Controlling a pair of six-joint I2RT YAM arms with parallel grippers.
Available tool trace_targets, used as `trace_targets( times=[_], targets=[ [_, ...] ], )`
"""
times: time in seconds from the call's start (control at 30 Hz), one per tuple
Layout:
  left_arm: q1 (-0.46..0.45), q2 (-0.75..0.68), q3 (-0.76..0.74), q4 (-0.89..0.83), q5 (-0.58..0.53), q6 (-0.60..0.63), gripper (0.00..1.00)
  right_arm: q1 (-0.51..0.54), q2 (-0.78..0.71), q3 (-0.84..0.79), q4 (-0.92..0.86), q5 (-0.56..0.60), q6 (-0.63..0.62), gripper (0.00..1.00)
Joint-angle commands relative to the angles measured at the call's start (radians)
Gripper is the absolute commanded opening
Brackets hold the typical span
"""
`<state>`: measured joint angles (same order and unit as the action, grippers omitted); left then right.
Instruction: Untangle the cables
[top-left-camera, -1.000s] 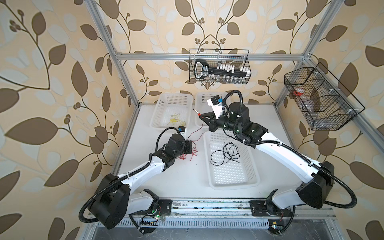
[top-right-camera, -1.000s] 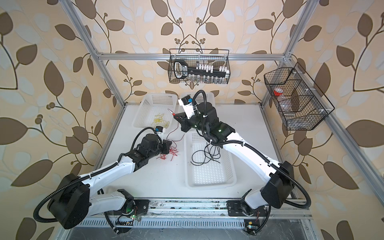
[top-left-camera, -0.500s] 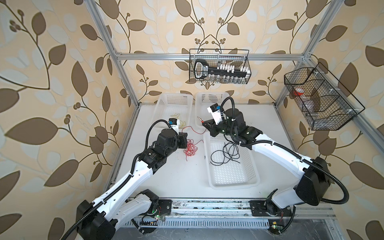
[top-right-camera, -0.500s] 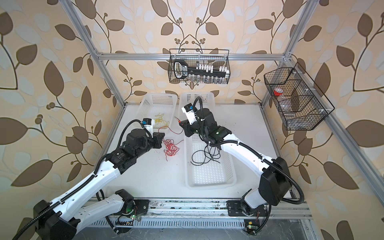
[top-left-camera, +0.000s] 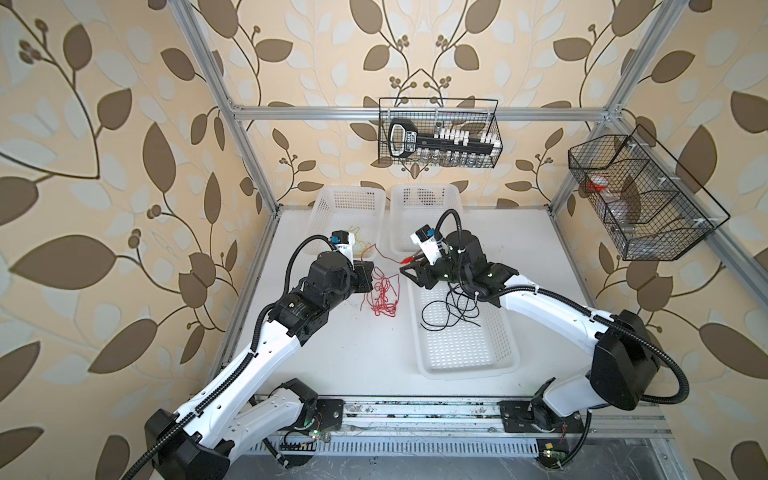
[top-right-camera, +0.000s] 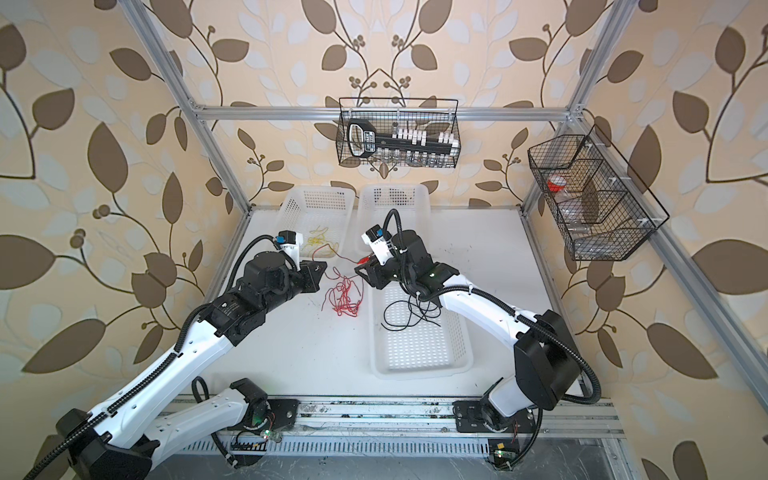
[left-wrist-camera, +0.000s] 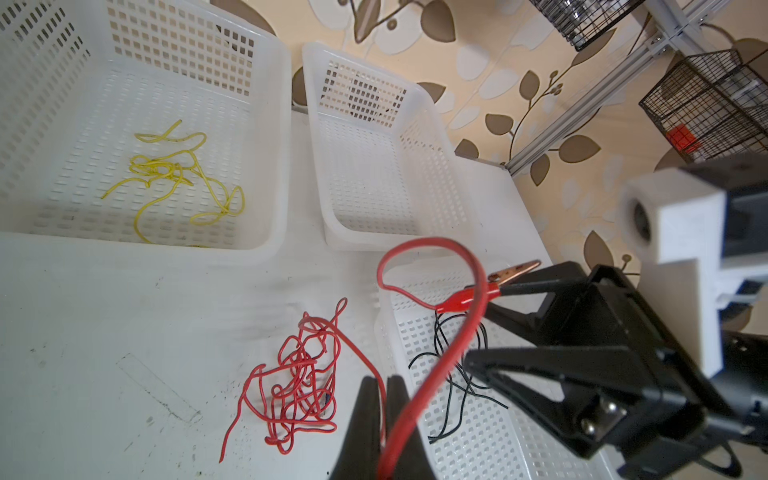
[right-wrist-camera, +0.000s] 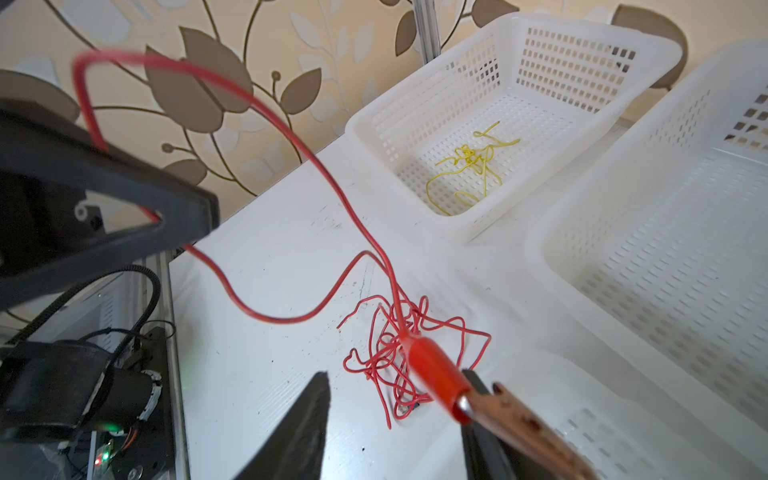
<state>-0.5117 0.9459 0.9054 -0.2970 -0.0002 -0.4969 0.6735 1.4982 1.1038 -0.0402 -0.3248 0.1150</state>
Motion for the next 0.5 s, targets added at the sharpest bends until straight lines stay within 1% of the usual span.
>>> trace_targets(
  times=[0.0, 0.1, 0.17, 0.23, 0.3, 0.47],
  targets=[
    [-0.007, -0.046, 0.068, 0.020, 0.022, -0.007, 0.00, 0.061, -0.069, -0.030, 0.048, -0.038, -0.122, 0.59],
    [-0.007, -0.049, 0.099, 0.013, 0.030, -0.006, 0.00, 0.126, -0.102, -0.051, 0.045, 0.001, -0.208, 0.71],
    [-0.008, -0.048, 0.113, 0.013, 0.038, -0.008, 0.00, 0.155, -0.115, -0.064, 0.056, 0.005, -0.239, 0.74],
    [-0.008, -0.047, 0.129, 0.012, 0.048, -0.012, 0.00, 0.168, -0.122, -0.072, 0.068, 0.006, -0.247, 0.76],
    [-0.008, -0.043, 0.144, 0.010, 0.055, -0.015, 0.00, 0.172, -0.125, -0.076, 0.078, 0.032, -0.240, 0.76],
    [-0.008, -0.034, 0.164, -0.004, 0.068, -0.021, 0.00, 0.180, -0.155, -0.097, 0.140, 0.124, -0.236, 0.77]
  ],
)
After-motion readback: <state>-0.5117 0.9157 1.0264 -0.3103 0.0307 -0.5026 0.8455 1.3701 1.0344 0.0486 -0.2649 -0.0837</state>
